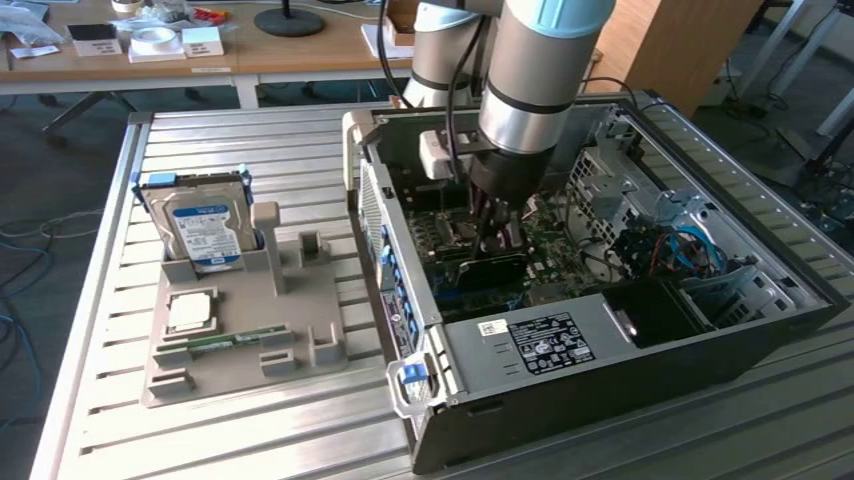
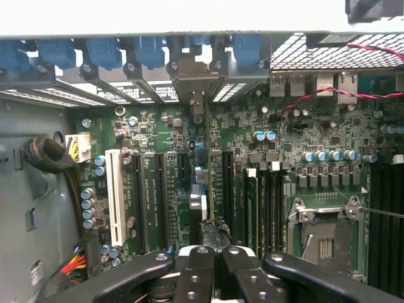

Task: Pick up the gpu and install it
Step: 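Press down on the gpu until it lock into place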

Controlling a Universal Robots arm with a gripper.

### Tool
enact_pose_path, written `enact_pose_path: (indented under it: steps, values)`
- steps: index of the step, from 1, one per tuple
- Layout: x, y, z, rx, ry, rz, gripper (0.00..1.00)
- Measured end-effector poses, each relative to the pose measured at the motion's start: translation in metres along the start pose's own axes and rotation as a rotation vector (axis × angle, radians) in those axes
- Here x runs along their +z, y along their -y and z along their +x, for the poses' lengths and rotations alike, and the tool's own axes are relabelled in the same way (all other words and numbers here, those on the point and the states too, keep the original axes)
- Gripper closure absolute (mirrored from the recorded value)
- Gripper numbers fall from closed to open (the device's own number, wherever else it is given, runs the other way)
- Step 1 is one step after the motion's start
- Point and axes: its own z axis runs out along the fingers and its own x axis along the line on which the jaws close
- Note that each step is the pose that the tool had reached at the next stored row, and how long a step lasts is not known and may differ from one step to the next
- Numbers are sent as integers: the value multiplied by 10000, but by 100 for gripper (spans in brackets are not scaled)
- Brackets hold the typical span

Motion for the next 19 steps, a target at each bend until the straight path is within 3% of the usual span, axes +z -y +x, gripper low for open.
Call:
enact_pose_path:
  steps: [19]
  values:
    - [37,-2,2,0,-3,-1,89]
